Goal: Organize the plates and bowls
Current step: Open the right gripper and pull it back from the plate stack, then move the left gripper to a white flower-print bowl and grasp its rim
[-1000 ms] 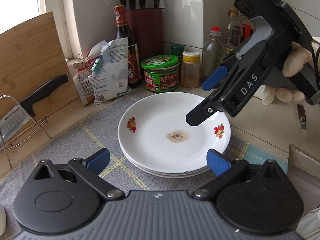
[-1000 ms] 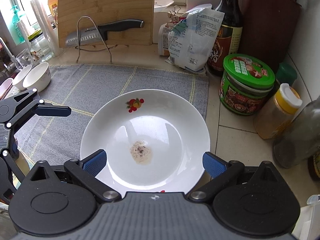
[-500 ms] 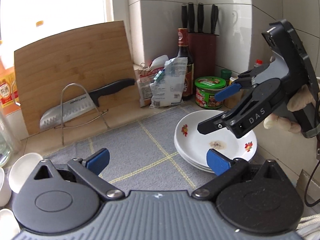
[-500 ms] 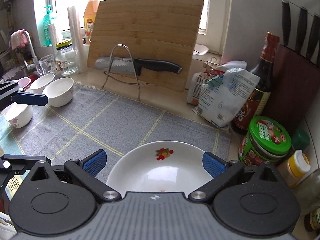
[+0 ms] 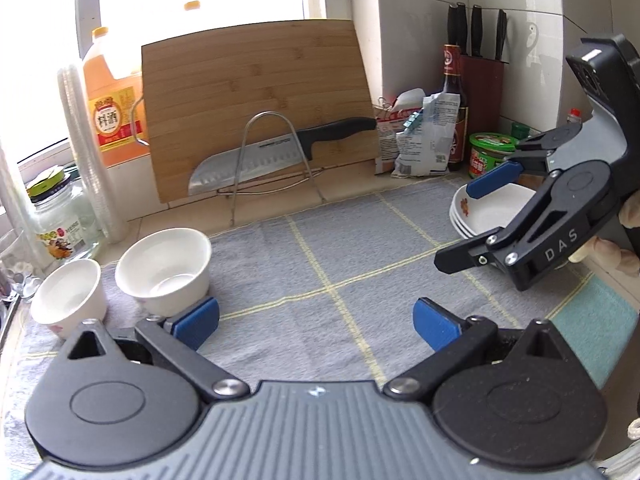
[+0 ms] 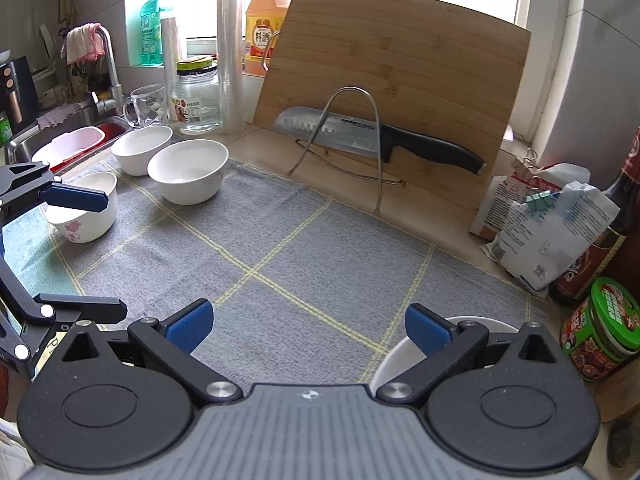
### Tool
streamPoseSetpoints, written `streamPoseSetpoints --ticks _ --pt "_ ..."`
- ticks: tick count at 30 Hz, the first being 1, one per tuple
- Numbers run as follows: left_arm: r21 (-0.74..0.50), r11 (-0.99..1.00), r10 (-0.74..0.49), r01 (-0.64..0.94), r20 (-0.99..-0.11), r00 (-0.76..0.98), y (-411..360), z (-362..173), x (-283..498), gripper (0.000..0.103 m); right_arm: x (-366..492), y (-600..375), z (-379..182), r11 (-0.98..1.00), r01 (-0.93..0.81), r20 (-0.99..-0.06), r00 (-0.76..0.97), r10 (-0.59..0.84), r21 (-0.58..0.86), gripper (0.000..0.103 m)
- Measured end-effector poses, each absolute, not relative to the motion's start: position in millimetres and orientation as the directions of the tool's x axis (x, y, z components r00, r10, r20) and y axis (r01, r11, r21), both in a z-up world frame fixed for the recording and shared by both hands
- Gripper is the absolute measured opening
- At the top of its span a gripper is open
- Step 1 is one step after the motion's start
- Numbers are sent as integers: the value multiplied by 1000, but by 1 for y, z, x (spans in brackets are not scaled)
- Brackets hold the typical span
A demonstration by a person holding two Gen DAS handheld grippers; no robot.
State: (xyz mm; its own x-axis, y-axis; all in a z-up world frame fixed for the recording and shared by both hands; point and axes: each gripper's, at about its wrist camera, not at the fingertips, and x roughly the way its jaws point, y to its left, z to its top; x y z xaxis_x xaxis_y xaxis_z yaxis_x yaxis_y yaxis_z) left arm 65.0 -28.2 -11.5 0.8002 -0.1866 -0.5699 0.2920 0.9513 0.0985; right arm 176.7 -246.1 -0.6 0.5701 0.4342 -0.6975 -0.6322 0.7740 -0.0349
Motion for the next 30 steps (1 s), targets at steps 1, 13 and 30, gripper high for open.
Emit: streamPoseSetpoints --ticks 1,13,30 --pt "98 953 -182 286 -570 801 -17 -10 64 102 173 -235 -1 774 -633 -699 569 433 -36 103" --pt "82 977 -114 198 -585 803 103 -11 65 102 129 -98 -19 713 -699 -713 529 461 -57 103" --pt "52 981 -108 187 -656 747 173 -38 95 102 120 -13 -42 665 -746 -719 479 503 -32 103"
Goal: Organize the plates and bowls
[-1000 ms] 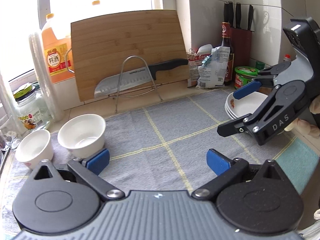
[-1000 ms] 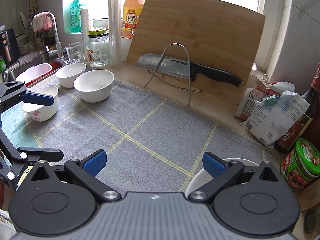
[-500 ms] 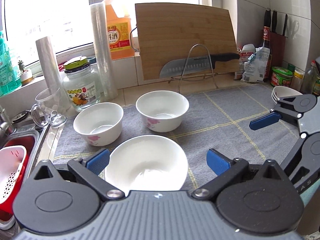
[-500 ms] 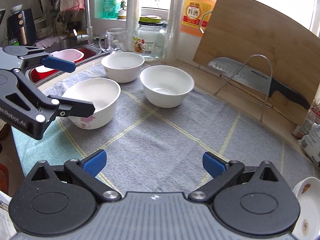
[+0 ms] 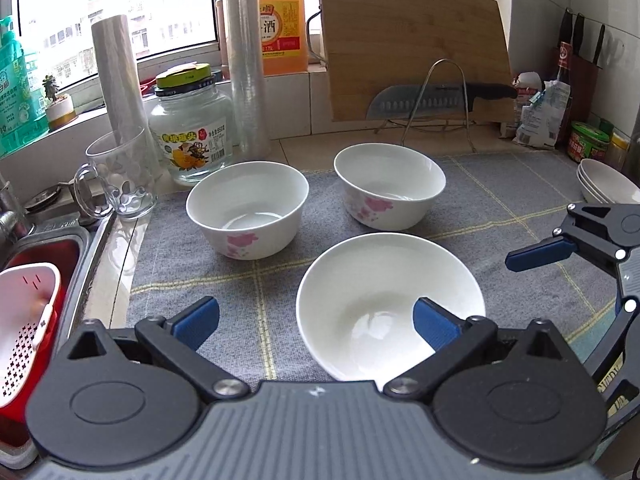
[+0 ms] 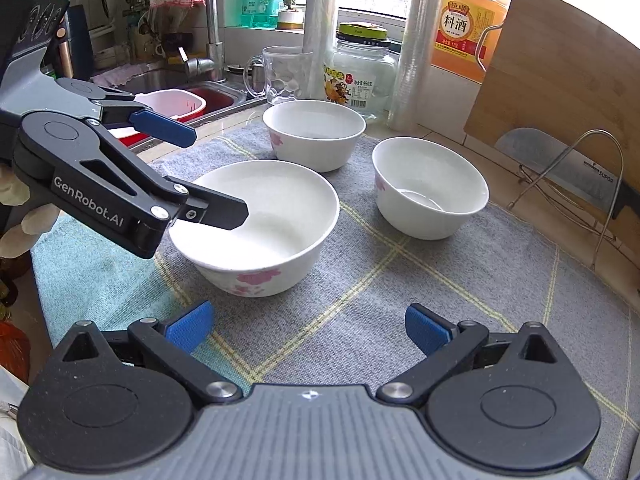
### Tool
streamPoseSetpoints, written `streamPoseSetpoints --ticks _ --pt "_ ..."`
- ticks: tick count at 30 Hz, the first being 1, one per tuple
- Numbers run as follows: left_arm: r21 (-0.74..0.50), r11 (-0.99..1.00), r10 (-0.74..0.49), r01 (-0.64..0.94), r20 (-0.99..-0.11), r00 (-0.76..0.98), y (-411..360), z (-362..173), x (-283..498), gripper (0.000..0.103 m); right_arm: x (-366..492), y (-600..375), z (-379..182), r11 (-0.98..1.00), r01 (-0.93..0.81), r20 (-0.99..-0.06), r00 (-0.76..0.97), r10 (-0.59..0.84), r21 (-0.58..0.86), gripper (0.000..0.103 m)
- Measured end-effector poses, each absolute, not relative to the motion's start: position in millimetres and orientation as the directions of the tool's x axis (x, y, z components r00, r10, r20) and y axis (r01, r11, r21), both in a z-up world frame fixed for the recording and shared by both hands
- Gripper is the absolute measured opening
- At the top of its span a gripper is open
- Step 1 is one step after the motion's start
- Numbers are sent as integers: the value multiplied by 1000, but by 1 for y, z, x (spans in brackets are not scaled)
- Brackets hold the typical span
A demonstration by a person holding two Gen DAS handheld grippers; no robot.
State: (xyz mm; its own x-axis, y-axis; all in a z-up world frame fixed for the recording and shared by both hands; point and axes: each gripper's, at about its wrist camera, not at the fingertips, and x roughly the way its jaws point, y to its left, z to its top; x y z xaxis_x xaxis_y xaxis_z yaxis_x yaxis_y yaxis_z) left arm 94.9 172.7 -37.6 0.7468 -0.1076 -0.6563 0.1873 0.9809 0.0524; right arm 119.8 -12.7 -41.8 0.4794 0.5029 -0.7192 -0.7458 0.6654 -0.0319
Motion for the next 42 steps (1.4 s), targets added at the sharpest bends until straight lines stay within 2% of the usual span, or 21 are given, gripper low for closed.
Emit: streamPoseSetpoints --ticks 12,17,22,28,30,33,42 --pt "-35 974 -184 225 -702 687 193 -45 119 102 124 15 -48 646 -762 -714 470 519 -31 103" --pt "-31 964 -201 263 -731 652 191 -48 127 100 126 23 -48 636 -770 -711 474 519 -50 103" --pt "-32 955 -221 295 -739 636 189 -46 130 91 126 27 -47 622 -780 -707 474 524 -62 103" --pt "-40 940 -255 338 -740 622 185 -43 132 72 124 26 -44 614 -786 -702 476 530 -70 97" --pt "-49 935 -268 350 -745 611 184 -43 133 62 122 26 -44 607 -792 -700 471 536 -68 93" --pt "-63 930 -283 361 -748 600 184 -44 135 56 120 27 -43 602 -795 -698 473 537 -76 91" --pt "-91 915 -321 393 -754 573 182 -43 137 49 119 27 -42 597 -798 -698 471 539 -78 88"
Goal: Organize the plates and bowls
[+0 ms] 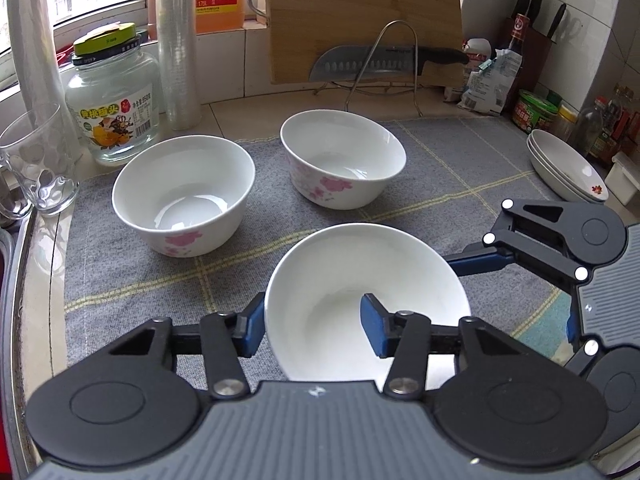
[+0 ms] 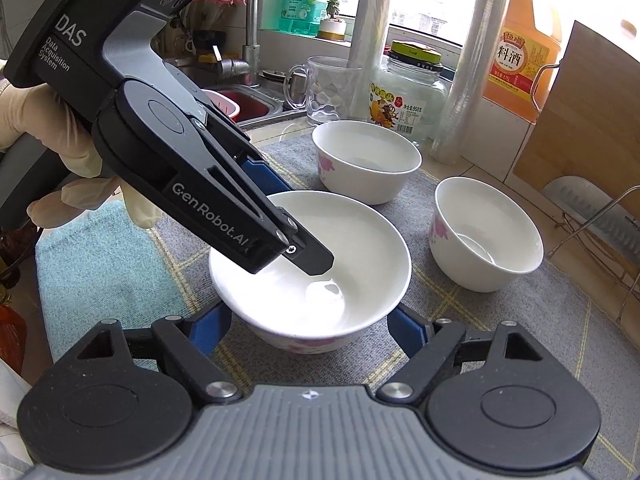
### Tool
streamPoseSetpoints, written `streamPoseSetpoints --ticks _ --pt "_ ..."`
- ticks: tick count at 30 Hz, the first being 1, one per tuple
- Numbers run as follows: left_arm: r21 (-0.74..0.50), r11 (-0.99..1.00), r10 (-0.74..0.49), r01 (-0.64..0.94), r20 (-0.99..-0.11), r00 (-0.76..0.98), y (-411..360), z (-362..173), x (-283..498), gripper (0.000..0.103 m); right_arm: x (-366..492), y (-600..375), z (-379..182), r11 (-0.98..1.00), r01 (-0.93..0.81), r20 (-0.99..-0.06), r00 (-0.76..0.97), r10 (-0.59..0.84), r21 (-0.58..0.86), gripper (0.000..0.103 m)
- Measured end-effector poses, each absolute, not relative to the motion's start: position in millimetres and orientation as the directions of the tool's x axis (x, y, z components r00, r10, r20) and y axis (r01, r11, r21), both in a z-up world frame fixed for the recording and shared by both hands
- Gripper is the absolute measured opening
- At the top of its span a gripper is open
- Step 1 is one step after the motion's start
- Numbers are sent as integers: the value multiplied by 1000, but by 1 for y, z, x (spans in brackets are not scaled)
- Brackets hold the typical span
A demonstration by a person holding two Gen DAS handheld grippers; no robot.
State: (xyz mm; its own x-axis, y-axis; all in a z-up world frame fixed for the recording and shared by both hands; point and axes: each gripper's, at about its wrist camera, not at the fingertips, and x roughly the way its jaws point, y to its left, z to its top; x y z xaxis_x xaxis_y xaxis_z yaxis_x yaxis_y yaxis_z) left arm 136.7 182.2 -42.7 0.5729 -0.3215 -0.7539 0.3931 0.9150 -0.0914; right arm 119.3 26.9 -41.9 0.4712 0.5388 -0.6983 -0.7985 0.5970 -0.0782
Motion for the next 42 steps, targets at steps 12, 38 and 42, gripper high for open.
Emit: streamPoseSetpoints --ticks 12,38,42 --pt "-99 902 -345 420 -751 563 174 -36 133 49 118 21 -39 610 -790 -712 462 529 -59 88" --pt "-121 751 -515 650 -723 460 52 -33 137 49 94 -86 -25 795 -602 -735 573 363 -76 88" --pt "-126 729 -530 673 -726 438 40 -36 137 49 94 -99 -27 816 -573 -740 581 339 -76 88"
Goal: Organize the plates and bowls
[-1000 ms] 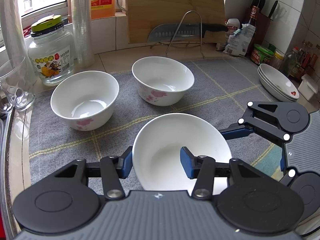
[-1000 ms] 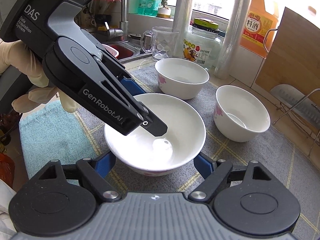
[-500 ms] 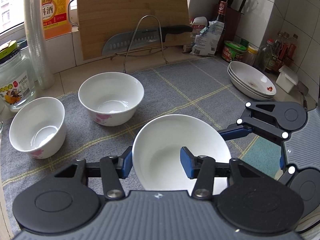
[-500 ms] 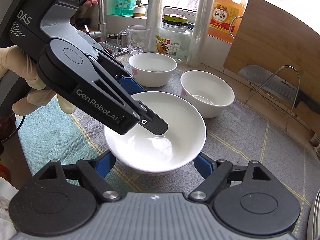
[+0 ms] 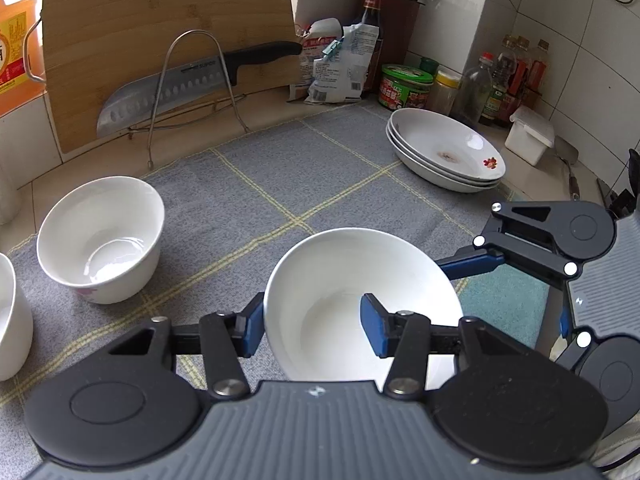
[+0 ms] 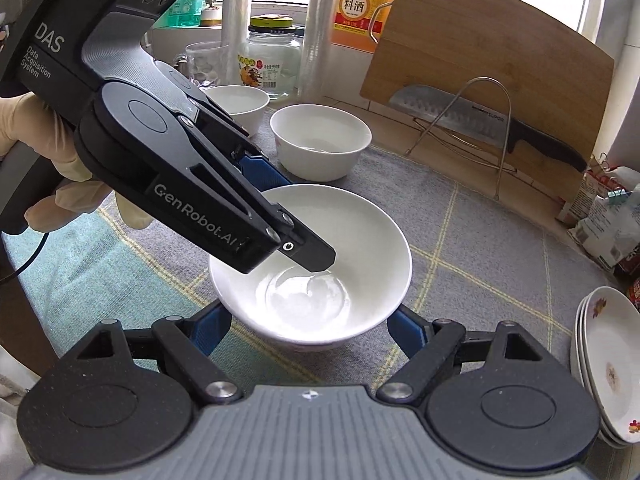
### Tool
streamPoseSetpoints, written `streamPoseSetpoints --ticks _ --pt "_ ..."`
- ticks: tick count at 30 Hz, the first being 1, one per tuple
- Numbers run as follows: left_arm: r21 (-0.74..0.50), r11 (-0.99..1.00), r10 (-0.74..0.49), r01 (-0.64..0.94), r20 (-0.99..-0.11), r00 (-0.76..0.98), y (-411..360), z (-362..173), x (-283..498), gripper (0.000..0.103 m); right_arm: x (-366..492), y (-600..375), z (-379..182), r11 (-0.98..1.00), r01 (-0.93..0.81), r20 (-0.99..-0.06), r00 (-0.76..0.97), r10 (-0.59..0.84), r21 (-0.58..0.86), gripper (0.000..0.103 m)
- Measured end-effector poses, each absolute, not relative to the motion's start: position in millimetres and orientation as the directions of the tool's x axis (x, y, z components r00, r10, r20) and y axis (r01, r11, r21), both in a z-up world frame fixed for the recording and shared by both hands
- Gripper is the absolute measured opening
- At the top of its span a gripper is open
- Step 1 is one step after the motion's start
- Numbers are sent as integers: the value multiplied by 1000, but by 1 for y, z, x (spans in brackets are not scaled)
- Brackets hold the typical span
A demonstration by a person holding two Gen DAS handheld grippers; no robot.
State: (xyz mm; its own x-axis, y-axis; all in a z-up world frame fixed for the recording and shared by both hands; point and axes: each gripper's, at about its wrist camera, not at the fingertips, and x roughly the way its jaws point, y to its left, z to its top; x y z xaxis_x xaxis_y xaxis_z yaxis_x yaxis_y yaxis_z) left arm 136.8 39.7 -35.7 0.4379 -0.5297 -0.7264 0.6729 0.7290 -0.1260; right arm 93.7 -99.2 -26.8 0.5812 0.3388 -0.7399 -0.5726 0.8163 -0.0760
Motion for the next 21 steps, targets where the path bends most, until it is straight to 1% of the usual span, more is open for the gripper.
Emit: streamPoseSetpoints --ticks 10,21 --pt "-153 710 -544 687 -739 398 23 -45 140 49 93 -114 -33 843 -534 -759 576 304 -67 88" --pt "-178 717 -551 674 -737 392 20 -49 141 49 92 -114 -35 849 -526 -774 558 300 -50 88"
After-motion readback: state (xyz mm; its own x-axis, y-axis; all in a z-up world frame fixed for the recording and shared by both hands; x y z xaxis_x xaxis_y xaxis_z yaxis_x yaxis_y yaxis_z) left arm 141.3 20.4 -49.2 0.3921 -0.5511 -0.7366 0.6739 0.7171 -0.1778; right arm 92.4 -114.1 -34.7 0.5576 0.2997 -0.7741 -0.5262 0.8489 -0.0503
